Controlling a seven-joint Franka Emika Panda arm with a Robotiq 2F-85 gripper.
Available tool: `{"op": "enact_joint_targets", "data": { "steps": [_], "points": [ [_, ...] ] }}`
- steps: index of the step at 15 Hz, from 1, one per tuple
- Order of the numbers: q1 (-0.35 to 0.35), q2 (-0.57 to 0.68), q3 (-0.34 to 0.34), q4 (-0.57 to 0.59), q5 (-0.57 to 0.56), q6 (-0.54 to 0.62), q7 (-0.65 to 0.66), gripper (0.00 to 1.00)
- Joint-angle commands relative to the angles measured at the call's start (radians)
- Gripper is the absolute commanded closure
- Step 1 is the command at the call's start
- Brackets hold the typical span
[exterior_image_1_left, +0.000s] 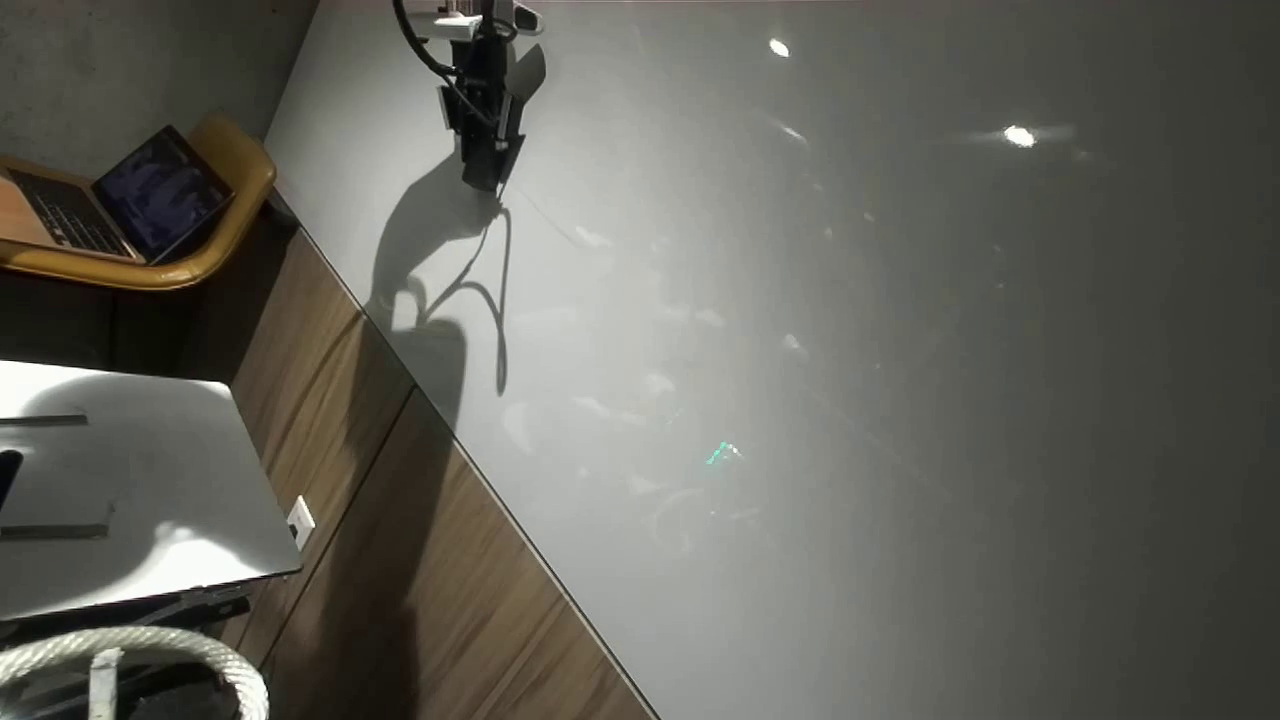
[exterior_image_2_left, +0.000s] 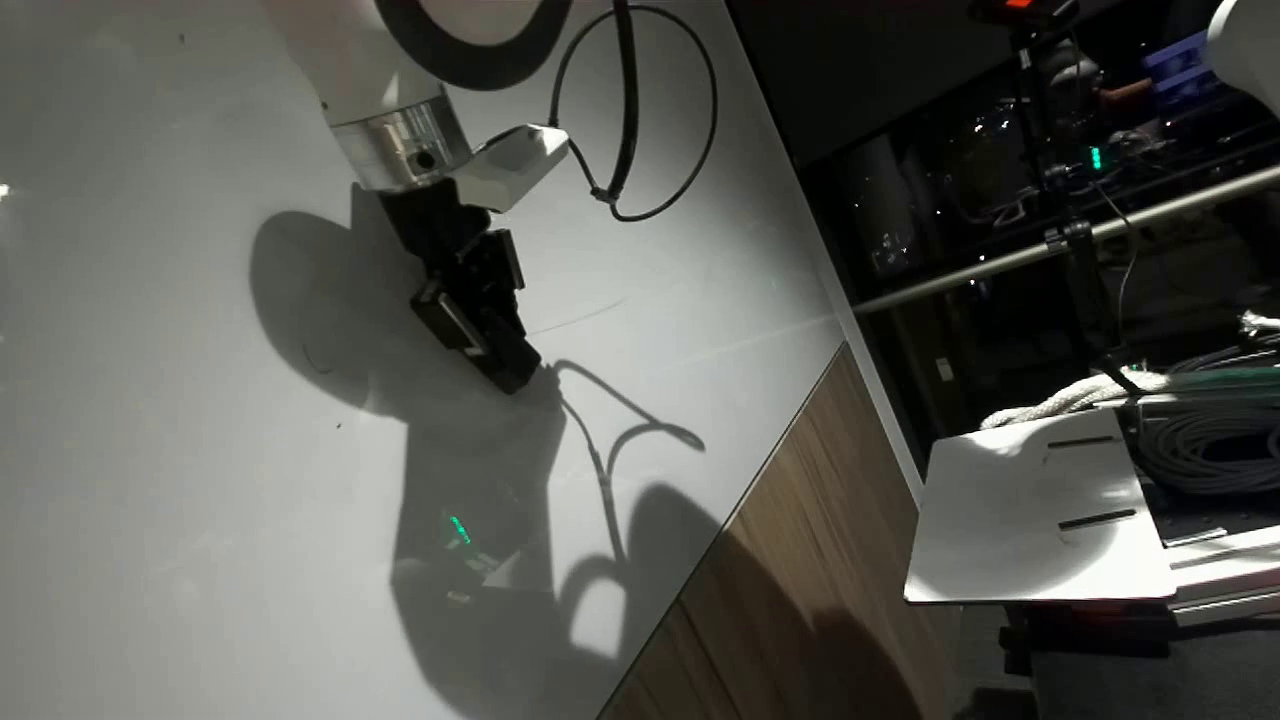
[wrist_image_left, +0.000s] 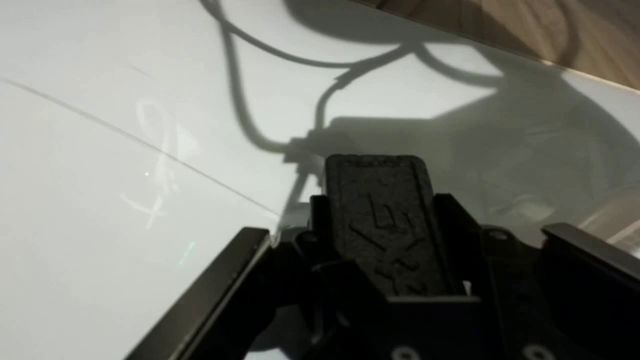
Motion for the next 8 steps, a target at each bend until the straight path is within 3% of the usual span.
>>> {"op": "enact_joint_targets", "data": {
  "steps": [1,8],
  "points": [
    [-0.076,-0.139,-0.069,-0.203,-0.029,0.141,0.029,0.7],
    [-0.262,-0.339,-0.169,-0.486,-0.075,0.365,-0.006,0.7]
  ]
}}
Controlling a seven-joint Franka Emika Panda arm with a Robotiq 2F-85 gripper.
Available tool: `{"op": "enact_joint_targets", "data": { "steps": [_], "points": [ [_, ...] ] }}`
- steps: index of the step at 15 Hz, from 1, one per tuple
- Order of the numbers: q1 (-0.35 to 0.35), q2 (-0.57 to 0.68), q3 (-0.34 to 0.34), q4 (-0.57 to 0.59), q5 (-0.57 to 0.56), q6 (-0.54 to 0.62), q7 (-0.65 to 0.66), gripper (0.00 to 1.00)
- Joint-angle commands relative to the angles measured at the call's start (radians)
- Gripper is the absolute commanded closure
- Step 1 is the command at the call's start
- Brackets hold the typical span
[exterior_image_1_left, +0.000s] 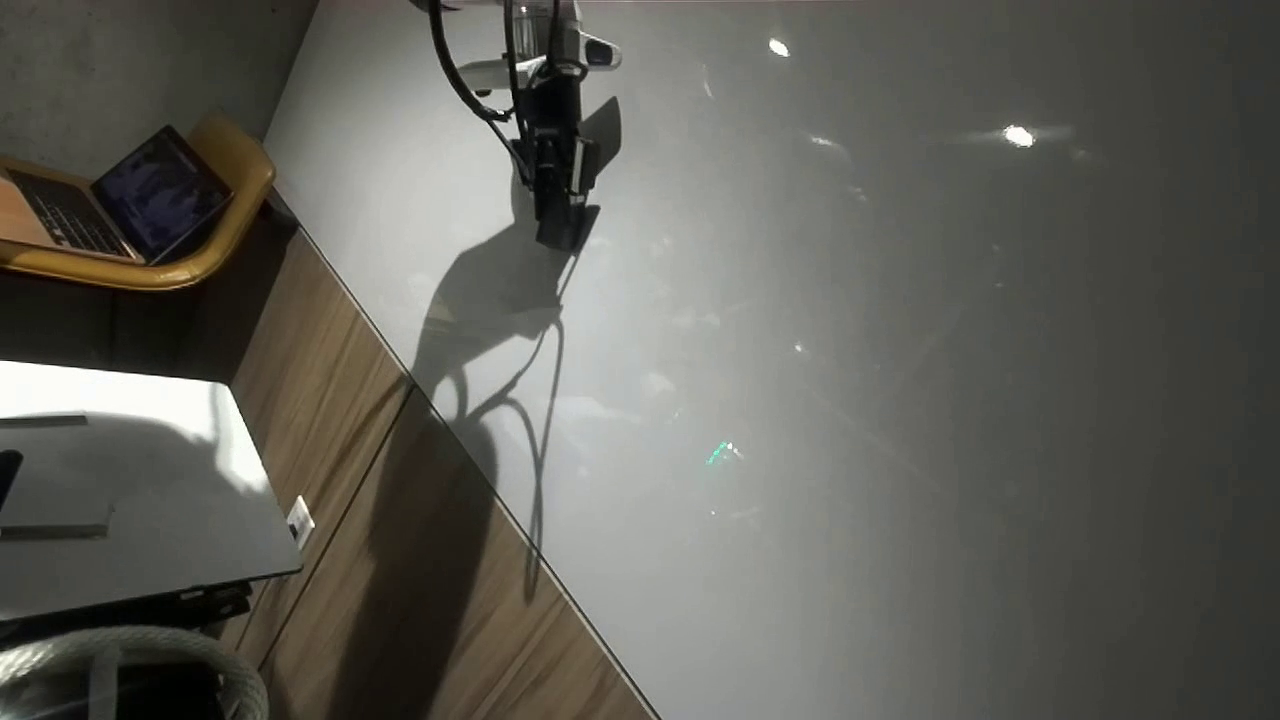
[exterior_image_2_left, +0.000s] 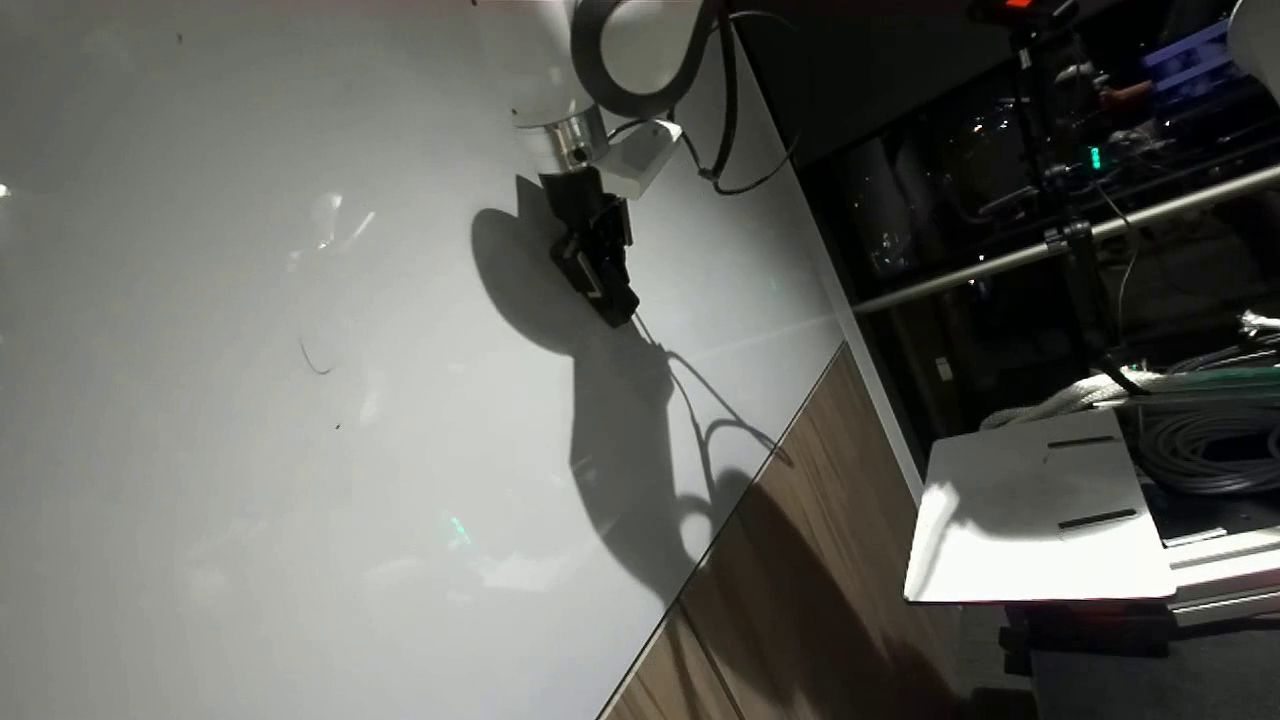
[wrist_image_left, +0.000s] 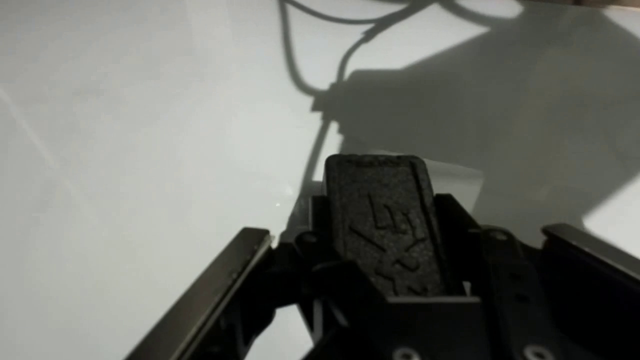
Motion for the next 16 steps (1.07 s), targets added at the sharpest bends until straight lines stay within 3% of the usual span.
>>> {"op": "enact_joint_targets", "data": {
  "steps": [1,4,8,12,16],
  "points": [
    [-0.113,-0.108,-0.06,-0.145,-0.03,0.153,-0.042,0.7],
    [-0.202,-0.146,-0.11,-0.211,-0.022,0.259,-0.112,0.7],
    [-0.235,-0.146,-0.095,-0.257,-0.008,0.334,-0.123,0.7],
    [-0.171,-0.121,0.0,-0.224,-0.002,0.281,-0.094,0.7],
    [-0.069,-0.074,0.122,-0.108,0.008,0.155,-0.068,0.7]
  ]
}}
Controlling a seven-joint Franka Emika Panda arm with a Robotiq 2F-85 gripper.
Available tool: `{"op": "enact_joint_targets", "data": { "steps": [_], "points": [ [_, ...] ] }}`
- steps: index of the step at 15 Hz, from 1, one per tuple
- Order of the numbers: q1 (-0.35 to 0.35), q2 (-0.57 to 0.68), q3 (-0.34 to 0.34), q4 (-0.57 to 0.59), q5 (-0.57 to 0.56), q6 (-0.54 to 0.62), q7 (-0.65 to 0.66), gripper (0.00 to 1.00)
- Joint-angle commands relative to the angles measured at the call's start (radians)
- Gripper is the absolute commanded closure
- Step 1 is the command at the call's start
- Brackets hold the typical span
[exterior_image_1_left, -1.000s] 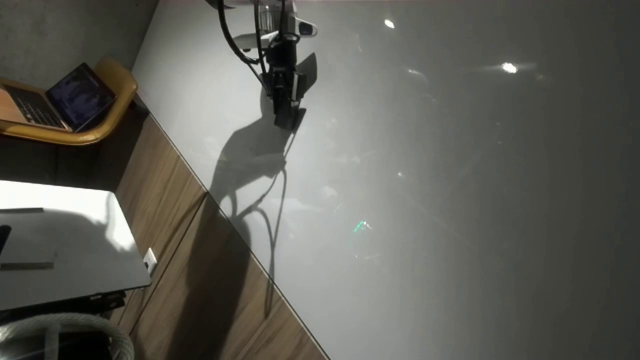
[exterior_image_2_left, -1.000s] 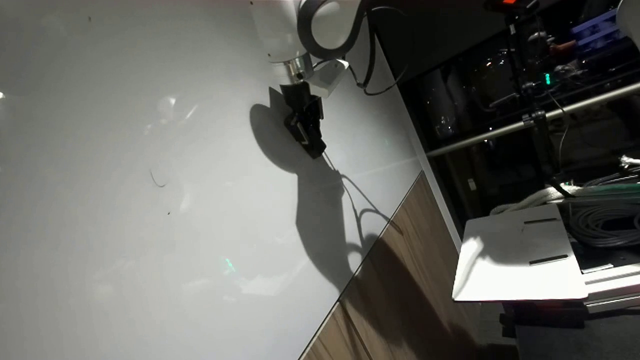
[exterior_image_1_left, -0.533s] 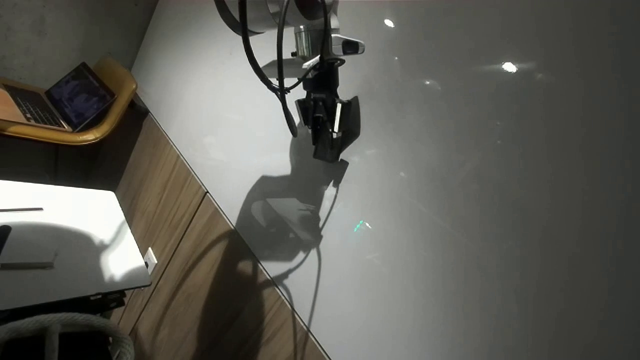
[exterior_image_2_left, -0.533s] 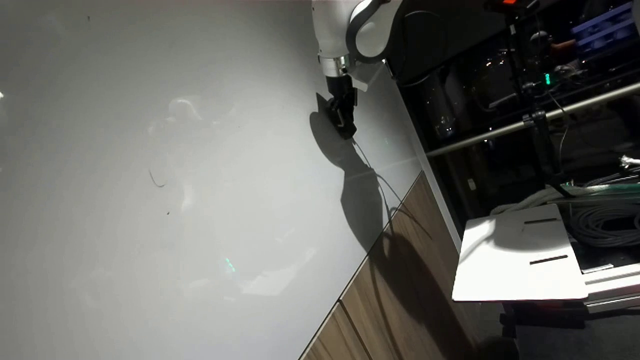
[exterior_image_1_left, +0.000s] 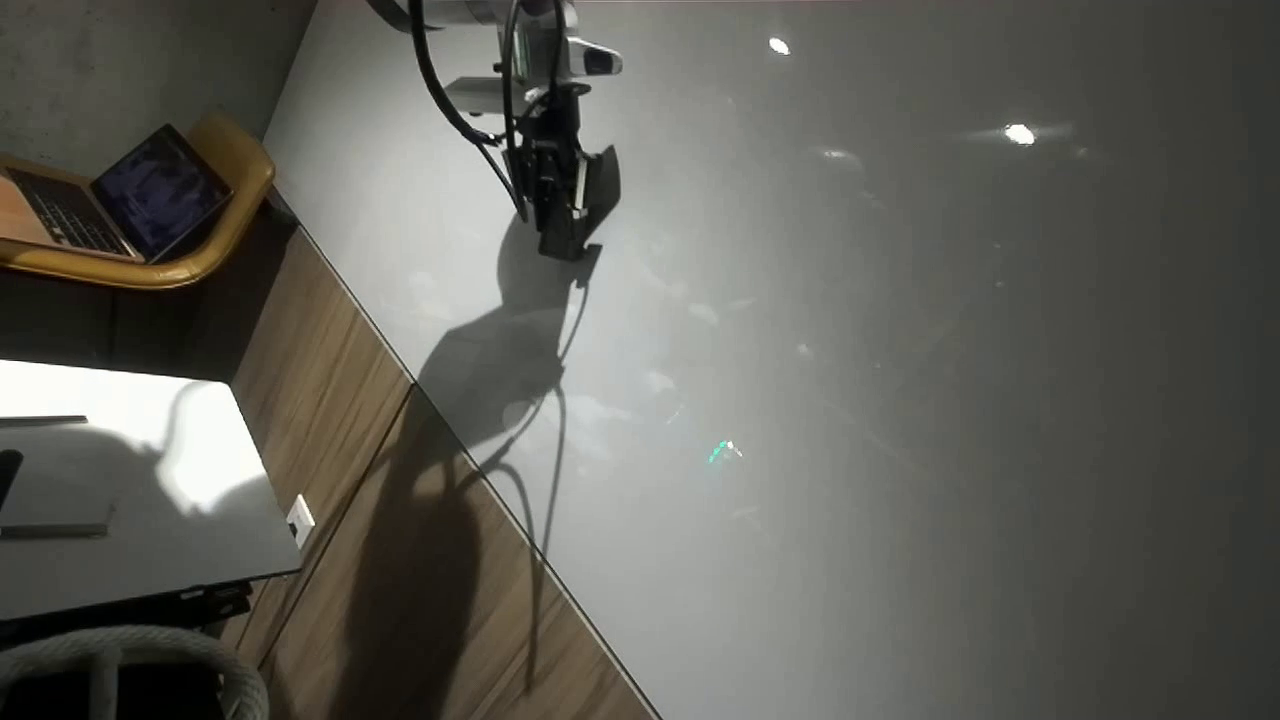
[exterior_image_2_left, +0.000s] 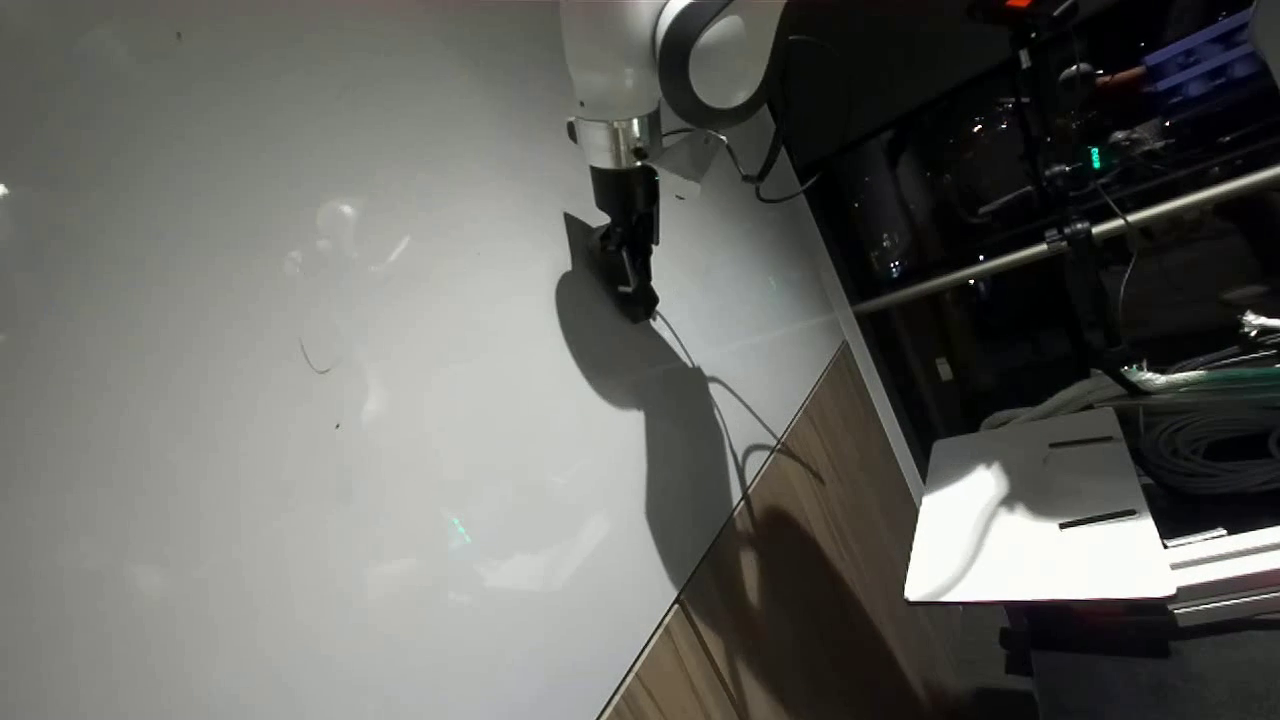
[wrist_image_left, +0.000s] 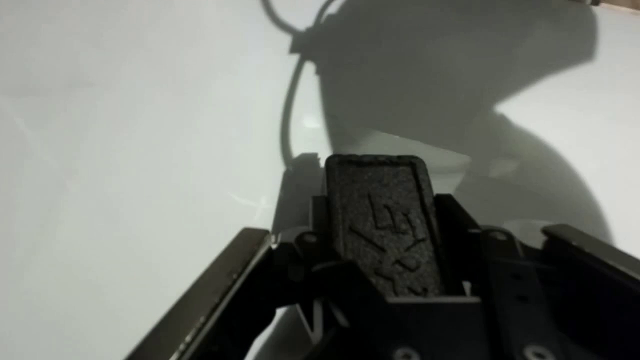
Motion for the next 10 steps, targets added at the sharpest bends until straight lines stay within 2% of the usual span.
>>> {"op": "enact_joint_targets", "data": {
  "steps": [1,5,10],
  "points": [
    [0.085,0.062,0.097,0.149,0.017,-0.155,0.024,0.7],
    [0.188,0.179,0.175,0.355,-0.001,-0.362,0.043,0.7],
    [0.321,0.351,0.188,0.633,-0.022,-0.568,0.029,0.7]
  ]
}}
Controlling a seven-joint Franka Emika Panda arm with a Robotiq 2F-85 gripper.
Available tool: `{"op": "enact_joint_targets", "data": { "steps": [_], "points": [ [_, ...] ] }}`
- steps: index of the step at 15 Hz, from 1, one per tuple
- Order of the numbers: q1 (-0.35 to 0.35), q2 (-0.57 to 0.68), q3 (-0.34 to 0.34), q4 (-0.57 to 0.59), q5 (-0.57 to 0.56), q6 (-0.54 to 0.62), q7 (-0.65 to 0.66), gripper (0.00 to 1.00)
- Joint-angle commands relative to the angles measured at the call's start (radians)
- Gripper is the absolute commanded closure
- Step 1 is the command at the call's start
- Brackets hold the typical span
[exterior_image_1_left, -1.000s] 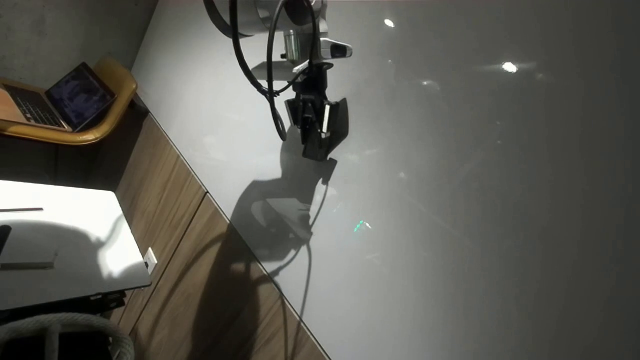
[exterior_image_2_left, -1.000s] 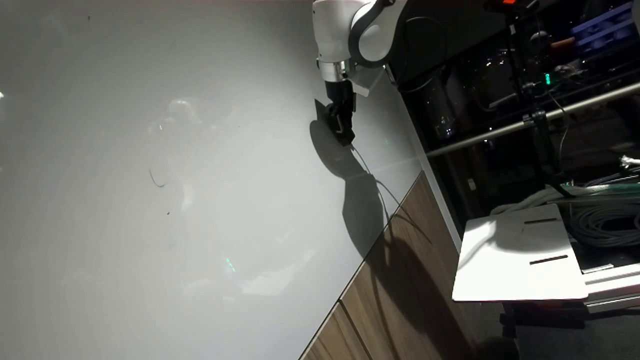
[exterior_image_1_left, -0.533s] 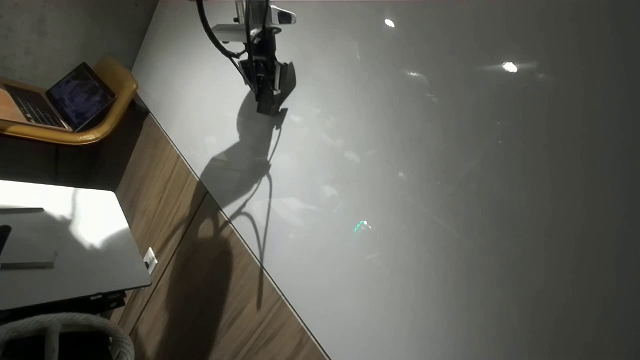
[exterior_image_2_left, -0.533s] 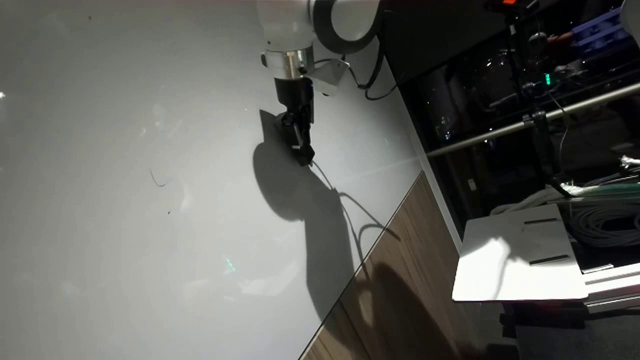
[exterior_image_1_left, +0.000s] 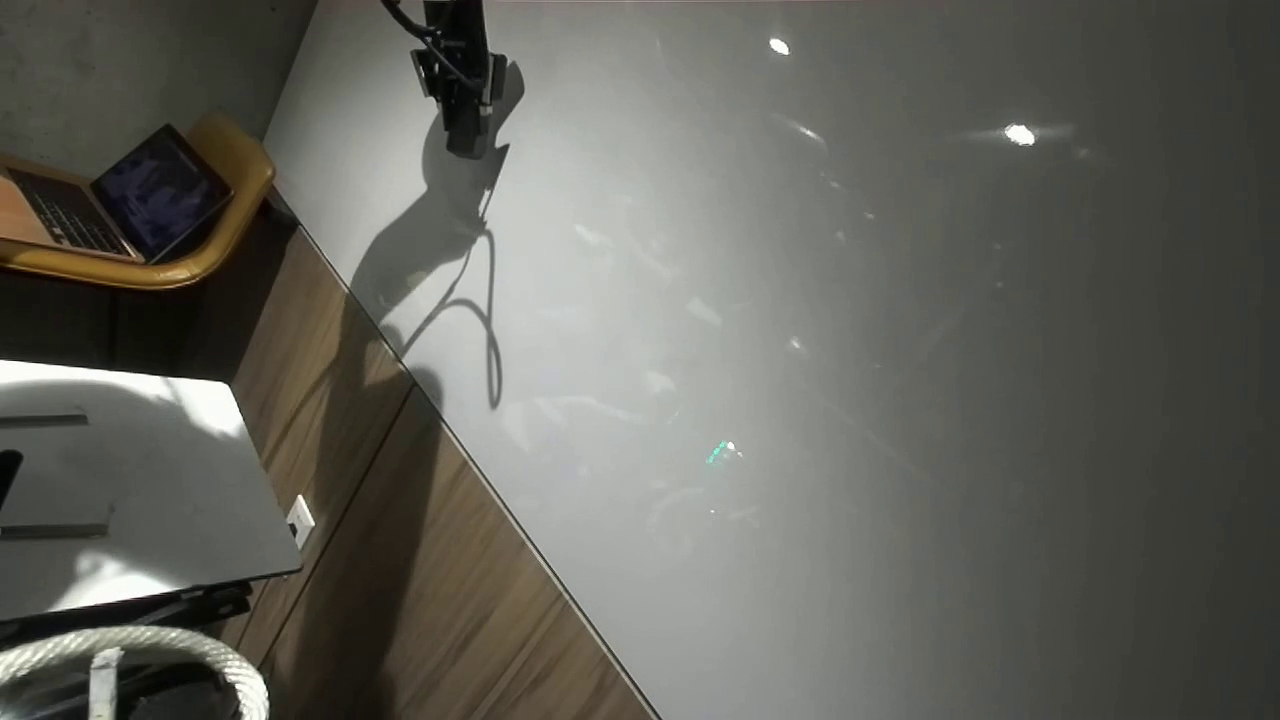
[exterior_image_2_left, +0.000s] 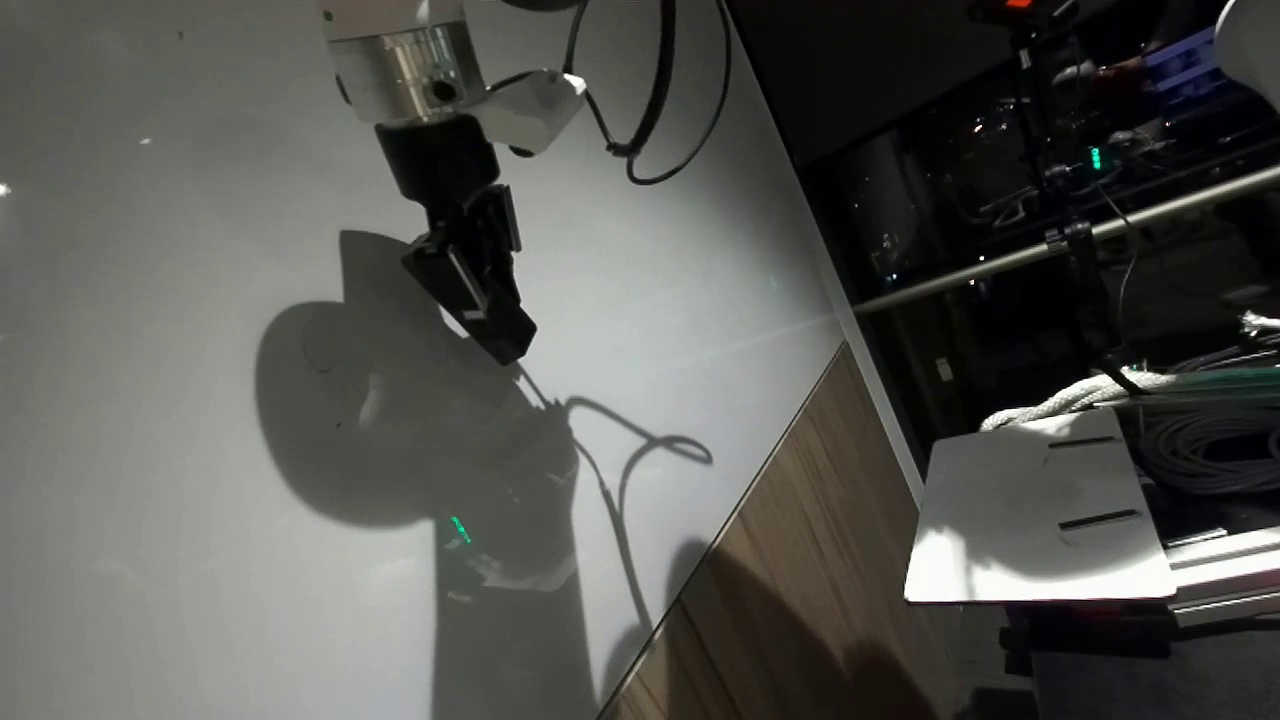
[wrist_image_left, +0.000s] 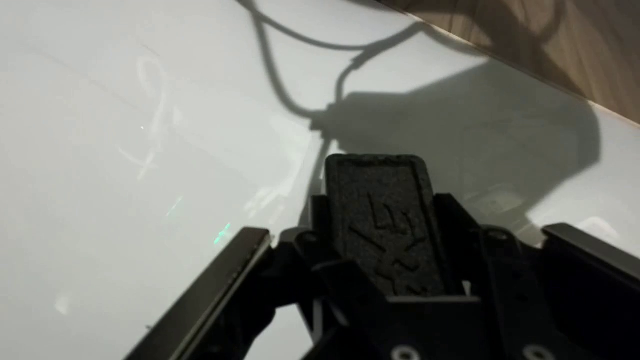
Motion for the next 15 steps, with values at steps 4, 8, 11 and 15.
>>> {"op": "enact_joint_targets", "data": {
  "steps": [4,8,11,15],
  "points": [
    [0.152,0.257,-0.027,0.38,-0.024,-0.184,-0.034,0.7],
    [0.211,0.38,-0.074,0.561,-0.005,-0.215,-0.077,0.7],
    [0.234,0.438,-0.11,0.673,0.018,-0.266,-0.105,0.7],
    [0.249,0.472,-0.145,0.77,0.064,-0.328,-0.117,0.7]
  ]
}}
